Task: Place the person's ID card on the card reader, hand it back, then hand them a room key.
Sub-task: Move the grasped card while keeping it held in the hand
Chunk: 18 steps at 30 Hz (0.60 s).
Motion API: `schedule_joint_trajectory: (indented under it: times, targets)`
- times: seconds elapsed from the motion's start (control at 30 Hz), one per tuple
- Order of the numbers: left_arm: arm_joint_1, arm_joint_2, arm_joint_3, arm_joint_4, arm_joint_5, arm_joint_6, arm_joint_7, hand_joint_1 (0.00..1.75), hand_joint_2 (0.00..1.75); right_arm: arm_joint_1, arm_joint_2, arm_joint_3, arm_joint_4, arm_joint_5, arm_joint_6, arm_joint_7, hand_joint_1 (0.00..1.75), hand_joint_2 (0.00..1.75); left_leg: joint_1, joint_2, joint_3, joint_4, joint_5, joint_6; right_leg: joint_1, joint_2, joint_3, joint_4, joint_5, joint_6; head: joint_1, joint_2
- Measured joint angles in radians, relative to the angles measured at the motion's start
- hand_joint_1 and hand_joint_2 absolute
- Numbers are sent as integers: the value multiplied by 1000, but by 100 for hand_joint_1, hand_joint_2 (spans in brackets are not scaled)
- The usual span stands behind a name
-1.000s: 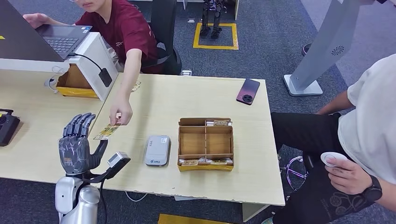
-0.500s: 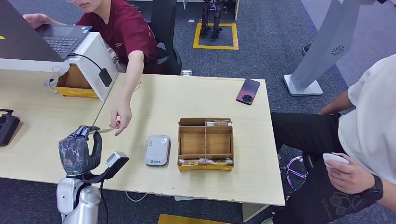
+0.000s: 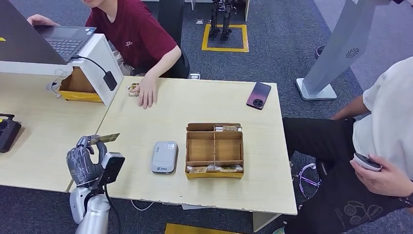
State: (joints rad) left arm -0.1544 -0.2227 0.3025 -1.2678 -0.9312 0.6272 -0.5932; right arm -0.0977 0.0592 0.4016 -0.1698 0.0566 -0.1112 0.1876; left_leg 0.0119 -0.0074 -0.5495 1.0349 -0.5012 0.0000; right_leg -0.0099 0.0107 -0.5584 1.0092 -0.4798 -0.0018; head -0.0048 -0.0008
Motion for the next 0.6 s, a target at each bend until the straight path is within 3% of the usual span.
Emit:
schedule_joint_trajectory:
  times: [0.1,0.2,0.37,0.6]
  targets:
    - [4,35,-127,30,228,-175,145,175,175,12,0,-12,0,-16,-13,-21,0,0,0,-1,-1,0,1,0,0,-1,0,0,1,0,0,0]
    - [12,60,-227,28,338,-300,224,175,175,21,0,-22,1,-24,-20,-29,0,0,0,-1,-2,0,1,1,0,-1,-1,0,1,0,0,0]
    - [42,90,-321,4,433,-421,288,175,175,31,0,-39,2,-36,-26,-27,0,0,0,-1,-2,0,1,1,0,0,-1,0,1,0,0,0]
    - [79,106,-361,-5,527,-529,326,175,175,36,0,-55,2,-39,-35,-19,0,0,0,-1,-2,0,1,1,0,-1,-1,0,1,0,0,0]
